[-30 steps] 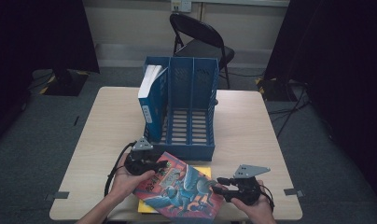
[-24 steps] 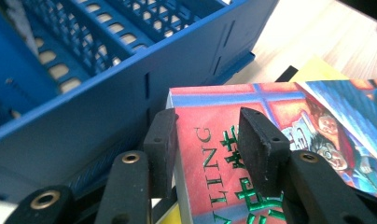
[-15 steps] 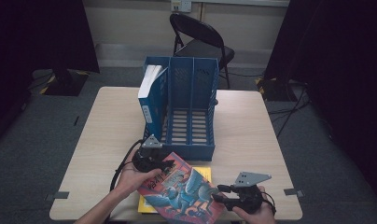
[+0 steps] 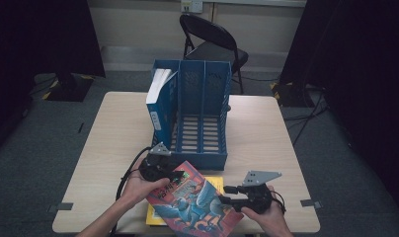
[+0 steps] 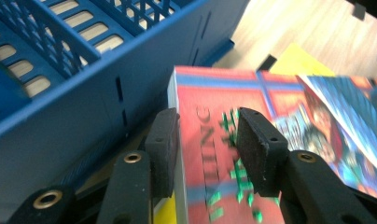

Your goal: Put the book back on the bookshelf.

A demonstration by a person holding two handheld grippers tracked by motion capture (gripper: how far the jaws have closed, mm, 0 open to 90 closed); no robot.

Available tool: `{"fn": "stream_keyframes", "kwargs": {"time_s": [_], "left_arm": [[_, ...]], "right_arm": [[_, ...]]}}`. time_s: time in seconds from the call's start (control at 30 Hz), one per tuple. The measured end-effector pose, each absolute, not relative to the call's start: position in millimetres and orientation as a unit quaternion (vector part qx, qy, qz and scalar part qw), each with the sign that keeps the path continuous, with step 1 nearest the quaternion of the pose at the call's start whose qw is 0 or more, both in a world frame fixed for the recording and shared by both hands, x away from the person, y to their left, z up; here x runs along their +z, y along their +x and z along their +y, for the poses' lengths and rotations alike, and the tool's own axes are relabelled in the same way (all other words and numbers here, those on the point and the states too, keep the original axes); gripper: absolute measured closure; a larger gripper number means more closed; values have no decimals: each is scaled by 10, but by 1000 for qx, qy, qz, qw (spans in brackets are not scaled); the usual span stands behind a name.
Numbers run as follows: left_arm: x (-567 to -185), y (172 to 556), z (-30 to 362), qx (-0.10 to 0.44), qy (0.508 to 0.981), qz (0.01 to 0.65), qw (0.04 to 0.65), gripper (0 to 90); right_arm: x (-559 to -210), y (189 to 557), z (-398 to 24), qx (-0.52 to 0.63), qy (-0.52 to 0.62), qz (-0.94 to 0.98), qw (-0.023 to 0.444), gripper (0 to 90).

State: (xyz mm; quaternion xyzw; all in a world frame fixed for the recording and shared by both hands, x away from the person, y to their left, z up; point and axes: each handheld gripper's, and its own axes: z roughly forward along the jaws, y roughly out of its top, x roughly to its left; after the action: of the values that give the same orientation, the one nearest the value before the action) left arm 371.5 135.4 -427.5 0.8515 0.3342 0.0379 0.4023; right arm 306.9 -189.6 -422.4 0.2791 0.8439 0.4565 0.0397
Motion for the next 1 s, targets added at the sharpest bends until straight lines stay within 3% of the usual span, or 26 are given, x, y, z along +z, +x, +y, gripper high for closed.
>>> {"fn": "stream_keyframes", "kwargs": {"time_s": [0.43, 0.83, 0.9, 1.0], "left_arm": [[-4319, 3216, 1815, 47, 840, 338, 422, 561], [-4357, 2826, 2133, 60, 826, 358, 431, 505], [-4370, 2773, 2159, 82, 833, 357, 415, 511], [-4411, 2779, 2184, 69, 827, 365, 422, 506]], "right_arm": [[-4292, 3489, -1470, 429, 261, 864, 24, 551], [-4341, 3518, -1469, 432, 266, 862, 19, 544], [-4340, 3513, -1467, 431, 266, 862, 21, 546], [-4337, 3506, -1462, 431, 262, 863, 24, 556]]}}
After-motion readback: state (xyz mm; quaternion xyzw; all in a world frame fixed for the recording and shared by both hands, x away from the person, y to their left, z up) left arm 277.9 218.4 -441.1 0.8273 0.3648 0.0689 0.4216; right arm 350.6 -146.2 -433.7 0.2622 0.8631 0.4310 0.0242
